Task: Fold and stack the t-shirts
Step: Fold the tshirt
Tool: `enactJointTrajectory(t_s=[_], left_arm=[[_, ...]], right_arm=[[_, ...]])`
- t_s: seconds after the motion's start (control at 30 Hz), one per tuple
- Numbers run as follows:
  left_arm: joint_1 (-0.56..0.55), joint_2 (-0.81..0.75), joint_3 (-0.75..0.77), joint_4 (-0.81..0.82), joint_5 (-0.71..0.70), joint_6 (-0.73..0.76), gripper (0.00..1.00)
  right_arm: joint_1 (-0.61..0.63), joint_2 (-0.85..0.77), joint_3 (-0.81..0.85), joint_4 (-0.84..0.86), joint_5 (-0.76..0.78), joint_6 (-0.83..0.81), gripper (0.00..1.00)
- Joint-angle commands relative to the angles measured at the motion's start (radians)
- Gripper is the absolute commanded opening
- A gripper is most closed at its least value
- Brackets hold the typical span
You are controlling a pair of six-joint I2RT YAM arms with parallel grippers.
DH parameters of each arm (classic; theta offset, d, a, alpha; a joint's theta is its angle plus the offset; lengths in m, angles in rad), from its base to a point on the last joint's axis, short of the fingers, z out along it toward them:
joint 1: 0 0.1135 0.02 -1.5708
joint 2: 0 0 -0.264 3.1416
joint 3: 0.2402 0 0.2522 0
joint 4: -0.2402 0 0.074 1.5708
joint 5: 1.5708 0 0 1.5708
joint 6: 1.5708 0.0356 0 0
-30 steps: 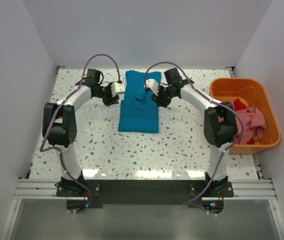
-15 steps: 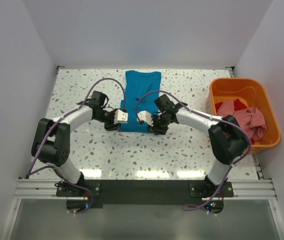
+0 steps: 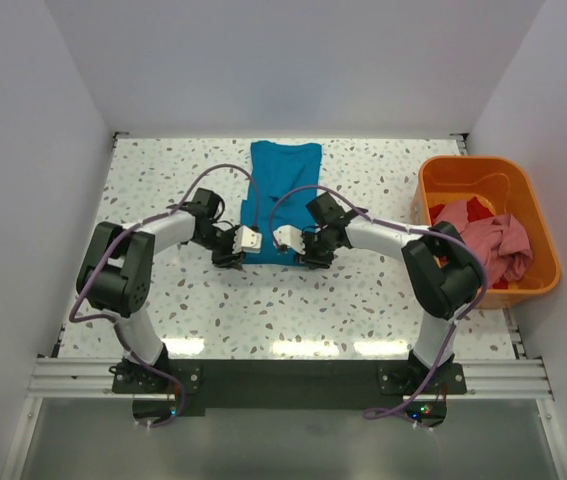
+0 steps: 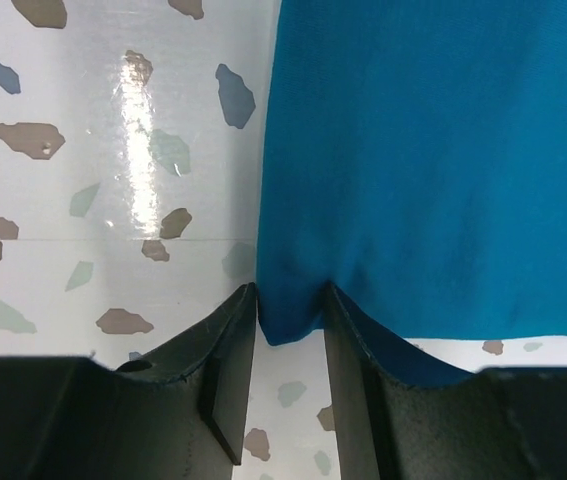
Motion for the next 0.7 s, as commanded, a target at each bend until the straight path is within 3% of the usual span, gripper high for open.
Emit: enactJointTrajectory(t_s=[0.0,0.07,0.2,0.33,0.47,0.67], left_arm=[[-0.007,0.024,0.037,-0.02,-0.019,0.024,0.45],[-0.008,0.036,0.037,-0.02,-0.029,0.027,0.38],[-0.005,0.045,0.041,-0.036,-0.048,0.034,0.17],[0.001,0.016,0.079,-0.071,-0.017,0.029,0.0],[0.025,-0.004,0.213,-0.176,0.033,0.0,0.0],[0.042,-0.057,0.309,-0.212,0.035,-0.029,0.0]], right_arm=[[0.007,0.012,-0.027,0.052,0.026,-0.045,0.36],[0.007,0.015,-0.041,0.064,0.033,-0.043,0.29],[0.007,0.009,-0.035,0.072,0.053,-0.014,0.0],[0.001,-0.028,-0.005,0.061,0.03,0.027,0.0],[-0.033,-0.092,0.081,0.011,-0.011,0.072,0.0],[-0.076,-0.133,0.189,-0.072,-0.039,0.057,0.0]])
